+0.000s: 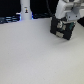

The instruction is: Open the kcup holder, insert the kcup into the holder, and close the kcup holder

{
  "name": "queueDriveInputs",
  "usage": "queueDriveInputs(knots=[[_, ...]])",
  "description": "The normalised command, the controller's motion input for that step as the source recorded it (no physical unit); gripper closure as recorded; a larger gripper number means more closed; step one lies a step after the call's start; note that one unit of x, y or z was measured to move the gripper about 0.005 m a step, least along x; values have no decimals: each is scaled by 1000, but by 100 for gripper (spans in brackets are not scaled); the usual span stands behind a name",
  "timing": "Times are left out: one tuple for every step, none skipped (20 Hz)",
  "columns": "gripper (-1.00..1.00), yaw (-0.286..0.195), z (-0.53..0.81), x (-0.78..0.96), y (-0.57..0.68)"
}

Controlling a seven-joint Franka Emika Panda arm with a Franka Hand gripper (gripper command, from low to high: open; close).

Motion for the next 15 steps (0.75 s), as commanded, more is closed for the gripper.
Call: queueDriveInputs(knots=[[-100, 75, 8, -713, 461], [-100, 72, 10, -709, 478], [-100, 69, 9, -705, 480], [-100, 60, 3, -671, 476], [-100, 22, 733, -92, 342], [-100, -3, 844, 103, 242], [-100, -9, 807, 27, 284], [-100, -15, 902, 36, 276], [-100, -16, 925, 10, 286], [-100, -18, 865, -30, 335], [-100, -19, 940, 7, 281], [-100, -19, 948, 21, 224], [-100, -21, 867, 77, 146], [-100, -32, 375, 145, 71], [-100, 4, 3, 21, -3]])
